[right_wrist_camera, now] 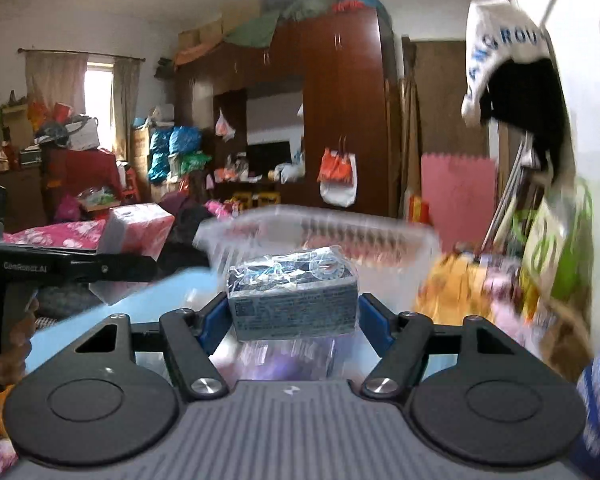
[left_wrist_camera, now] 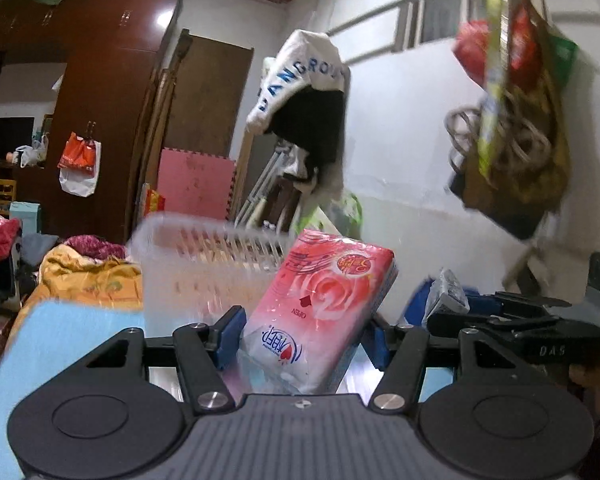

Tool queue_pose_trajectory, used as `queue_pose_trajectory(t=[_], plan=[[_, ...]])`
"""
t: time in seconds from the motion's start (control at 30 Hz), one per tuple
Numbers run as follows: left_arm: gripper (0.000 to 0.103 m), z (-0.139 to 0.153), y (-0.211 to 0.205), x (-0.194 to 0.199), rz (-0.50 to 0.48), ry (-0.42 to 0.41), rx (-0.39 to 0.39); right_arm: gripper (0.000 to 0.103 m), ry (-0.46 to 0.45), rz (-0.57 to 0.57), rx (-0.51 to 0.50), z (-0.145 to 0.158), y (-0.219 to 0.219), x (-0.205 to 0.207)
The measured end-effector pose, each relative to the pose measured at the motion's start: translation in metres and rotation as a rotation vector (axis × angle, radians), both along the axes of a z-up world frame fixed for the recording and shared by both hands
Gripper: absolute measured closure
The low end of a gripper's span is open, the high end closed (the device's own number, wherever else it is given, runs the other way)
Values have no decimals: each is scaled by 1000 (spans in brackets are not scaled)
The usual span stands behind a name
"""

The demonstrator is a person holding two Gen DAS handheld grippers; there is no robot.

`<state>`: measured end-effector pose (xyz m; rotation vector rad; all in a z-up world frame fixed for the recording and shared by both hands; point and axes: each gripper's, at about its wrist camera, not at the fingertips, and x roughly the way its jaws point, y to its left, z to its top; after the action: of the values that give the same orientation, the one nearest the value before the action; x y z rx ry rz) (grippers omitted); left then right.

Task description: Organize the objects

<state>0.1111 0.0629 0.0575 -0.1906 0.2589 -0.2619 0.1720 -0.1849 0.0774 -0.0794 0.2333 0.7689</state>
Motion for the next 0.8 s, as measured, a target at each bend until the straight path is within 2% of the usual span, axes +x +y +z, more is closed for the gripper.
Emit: queue_pose_trajectory(t=[0.17, 0.3, 0.37, 0.4, 0.43, 0.47, 0.53, 0.57, 0.67, 0.8], plan=[[39, 28, 9, 83, 69, 102, -4, 32, 23, -56, -40, 26, 40, 63], [38, 22, 11, 136, 126, 189, 16, 31, 28, -99, -95, 23, 65, 96], [31, 16, 11, 148, 149, 214, 39, 27, 55, -99, -108, 19, 70, 103], [24, 12, 12, 152, 155, 236, 39, 15, 60, -104, -110, 17, 69, 103], [24, 10, 14, 152, 158, 254, 26, 3, 53, -115, -105, 15, 66, 98], [23, 10, 15, 150, 152, 251, 15, 0, 39, -121, -95, 14, 63, 93], [21, 11, 16, 138, 138, 213, 17, 0, 25, -98, -75, 13, 51, 81], [17, 13, 14, 134, 144, 202, 29, 0, 29, -84, -69, 14, 46, 75], [16, 21, 8, 118, 152, 168, 49, 0, 30, -71, -59, 18, 37, 65], [15, 17, 6, 77, 114, 97, 80, 0, 29, -51, -71, 7, 19, 44]])
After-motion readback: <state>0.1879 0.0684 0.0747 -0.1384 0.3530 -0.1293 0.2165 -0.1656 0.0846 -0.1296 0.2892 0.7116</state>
